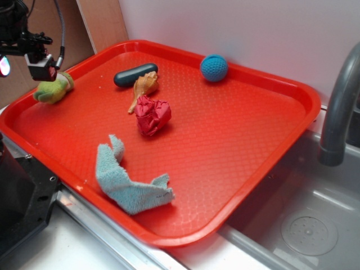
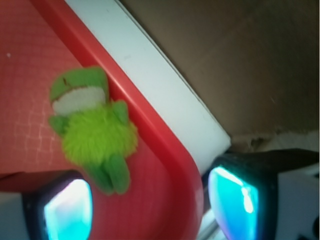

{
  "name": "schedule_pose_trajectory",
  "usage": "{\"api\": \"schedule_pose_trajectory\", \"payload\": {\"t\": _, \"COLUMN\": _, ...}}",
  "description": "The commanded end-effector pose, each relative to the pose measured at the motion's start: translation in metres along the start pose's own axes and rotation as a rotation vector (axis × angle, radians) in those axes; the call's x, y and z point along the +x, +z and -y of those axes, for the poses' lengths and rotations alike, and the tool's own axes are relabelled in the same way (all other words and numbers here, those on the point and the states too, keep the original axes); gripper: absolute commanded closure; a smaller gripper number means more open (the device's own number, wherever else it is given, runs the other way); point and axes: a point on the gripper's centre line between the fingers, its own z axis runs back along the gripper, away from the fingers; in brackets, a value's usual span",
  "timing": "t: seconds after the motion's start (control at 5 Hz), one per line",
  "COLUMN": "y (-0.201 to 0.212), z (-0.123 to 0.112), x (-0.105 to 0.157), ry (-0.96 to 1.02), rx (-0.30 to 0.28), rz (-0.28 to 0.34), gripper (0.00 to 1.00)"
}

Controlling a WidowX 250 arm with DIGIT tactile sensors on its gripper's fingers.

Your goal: Grab the green animal.

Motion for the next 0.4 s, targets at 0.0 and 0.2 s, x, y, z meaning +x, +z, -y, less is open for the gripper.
{"api": "schedule_pose_trajectory", "payload": {"t": 0.0, "y": -0.023, "z": 0.003, "x": 0.007, "ry": -0.081, "rx": -0.043, "rz": 0.009, "gripper": 0.00}}
{"api": "schedule_pose_trajectory", "payload": {"t": 0.2, "y": -0.036, "z": 0.009, "x": 0.010, "ry": -0.099, "rx": -0.063, "rz": -0.005, "gripper": 0.00}}
